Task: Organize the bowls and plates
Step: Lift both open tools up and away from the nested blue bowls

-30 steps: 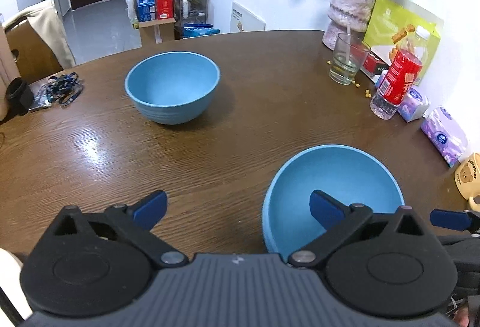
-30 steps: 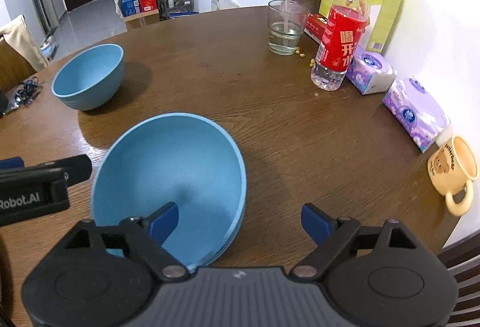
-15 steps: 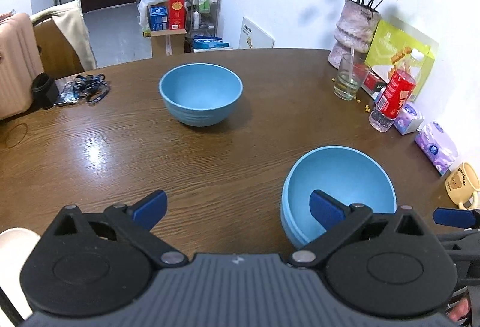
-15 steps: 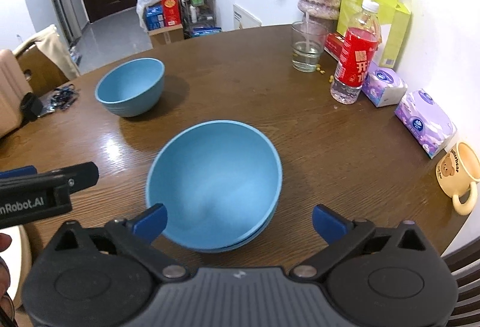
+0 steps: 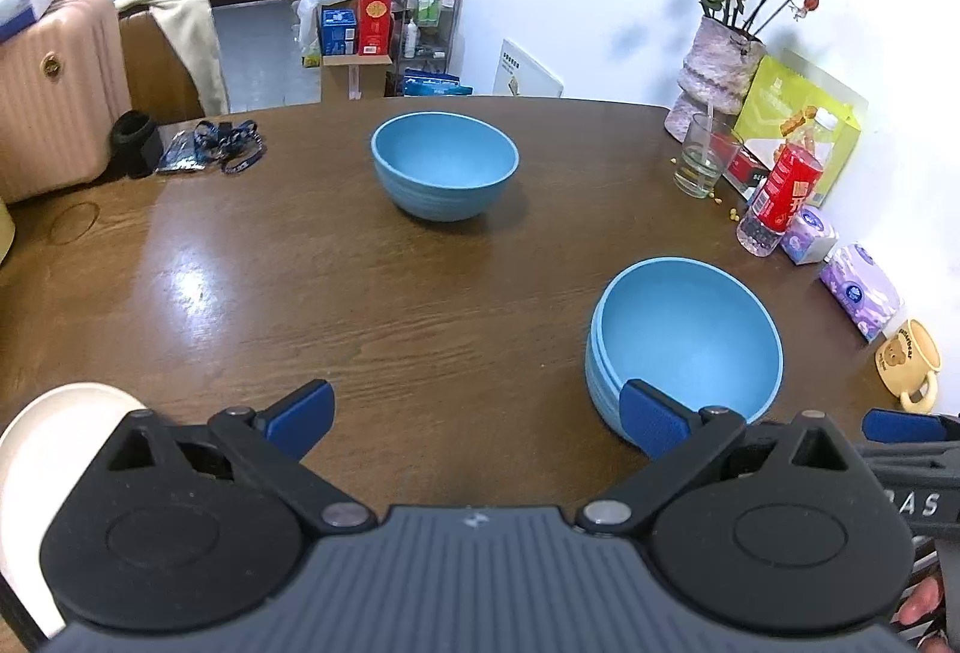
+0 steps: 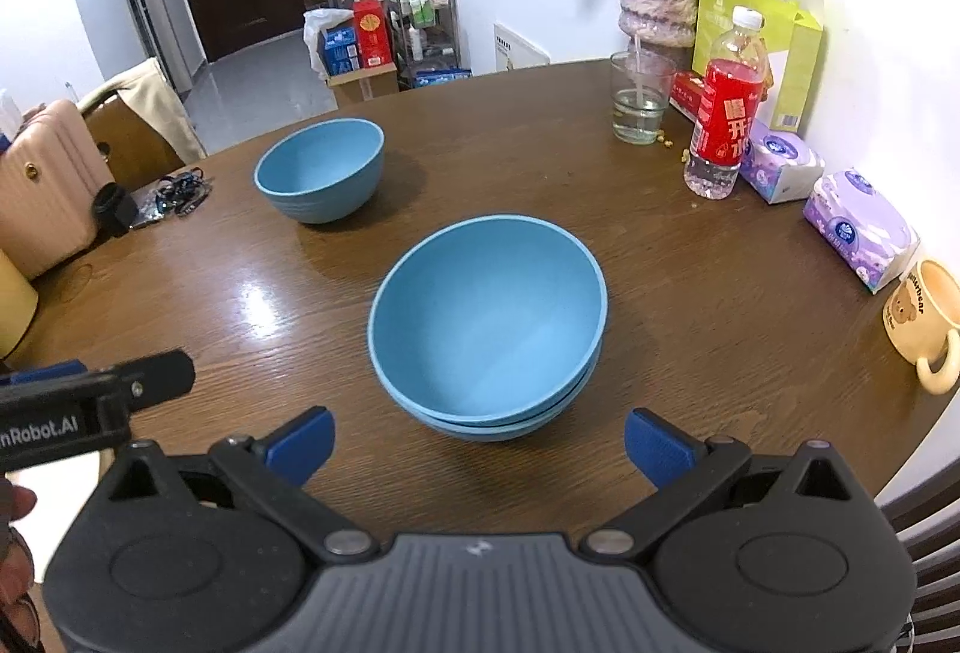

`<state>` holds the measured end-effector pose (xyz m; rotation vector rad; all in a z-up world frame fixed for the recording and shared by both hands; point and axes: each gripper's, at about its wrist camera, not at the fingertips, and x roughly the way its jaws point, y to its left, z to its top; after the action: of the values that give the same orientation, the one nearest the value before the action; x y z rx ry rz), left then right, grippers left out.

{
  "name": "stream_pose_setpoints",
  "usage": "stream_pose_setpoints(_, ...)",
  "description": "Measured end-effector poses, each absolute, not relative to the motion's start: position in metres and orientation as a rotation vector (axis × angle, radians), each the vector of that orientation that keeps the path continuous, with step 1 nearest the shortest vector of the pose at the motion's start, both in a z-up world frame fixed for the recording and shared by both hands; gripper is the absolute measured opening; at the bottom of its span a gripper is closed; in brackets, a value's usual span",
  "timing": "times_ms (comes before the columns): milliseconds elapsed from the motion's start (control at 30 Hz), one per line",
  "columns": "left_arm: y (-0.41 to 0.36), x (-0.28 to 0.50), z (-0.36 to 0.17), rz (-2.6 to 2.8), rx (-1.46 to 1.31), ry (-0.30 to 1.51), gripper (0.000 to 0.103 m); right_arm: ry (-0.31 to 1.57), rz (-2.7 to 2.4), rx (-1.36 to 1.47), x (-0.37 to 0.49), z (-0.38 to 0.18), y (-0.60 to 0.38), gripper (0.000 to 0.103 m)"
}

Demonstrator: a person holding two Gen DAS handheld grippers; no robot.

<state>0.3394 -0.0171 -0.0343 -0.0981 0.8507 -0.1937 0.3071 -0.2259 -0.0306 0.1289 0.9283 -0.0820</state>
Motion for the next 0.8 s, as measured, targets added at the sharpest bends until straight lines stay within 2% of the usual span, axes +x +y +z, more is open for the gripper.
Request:
stream_pose_setpoints(333,-0.004,0.328,-0.035,-0.182,-0.101,0.847,0.103,0.873,-0.091,0.143,0.298,-0.022,-0.219,0.103)
stream_pose_setpoints(800,0.02,0.328,-0.038,-0.138,-0.156,0.841,0.103,0.891,-0.067,0.114,0.311,-0.025,-0.203,0.103)
